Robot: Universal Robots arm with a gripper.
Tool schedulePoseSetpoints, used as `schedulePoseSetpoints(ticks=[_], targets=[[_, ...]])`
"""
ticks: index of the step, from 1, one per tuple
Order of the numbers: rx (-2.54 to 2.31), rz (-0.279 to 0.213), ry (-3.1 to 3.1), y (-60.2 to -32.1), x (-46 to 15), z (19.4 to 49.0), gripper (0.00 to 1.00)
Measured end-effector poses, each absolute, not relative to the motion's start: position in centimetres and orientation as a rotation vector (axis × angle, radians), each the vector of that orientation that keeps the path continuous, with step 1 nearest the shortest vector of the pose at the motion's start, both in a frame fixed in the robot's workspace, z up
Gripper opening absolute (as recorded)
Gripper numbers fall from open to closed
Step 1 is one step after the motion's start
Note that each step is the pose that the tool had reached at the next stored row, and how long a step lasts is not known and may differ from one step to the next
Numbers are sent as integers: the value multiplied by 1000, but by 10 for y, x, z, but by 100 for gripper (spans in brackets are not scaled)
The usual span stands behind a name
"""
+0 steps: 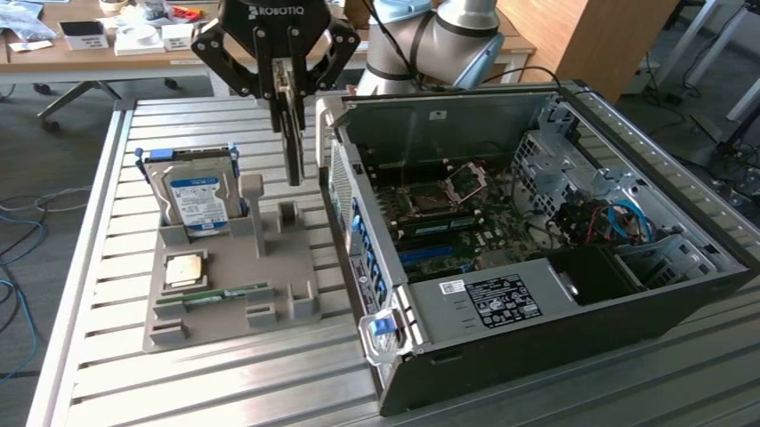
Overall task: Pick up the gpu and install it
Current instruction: 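Pick up the gpu and move the gpu toward the slot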
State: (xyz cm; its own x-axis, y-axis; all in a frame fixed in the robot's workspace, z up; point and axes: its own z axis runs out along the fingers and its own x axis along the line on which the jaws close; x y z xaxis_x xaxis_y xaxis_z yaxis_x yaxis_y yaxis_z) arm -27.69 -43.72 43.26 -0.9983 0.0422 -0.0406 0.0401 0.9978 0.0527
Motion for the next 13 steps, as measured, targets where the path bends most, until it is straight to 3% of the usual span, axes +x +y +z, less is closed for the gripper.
schedulePoseSetpoints(ticks=[13], targets=[[64, 80, 3098, -437, -277, 435, 27]])
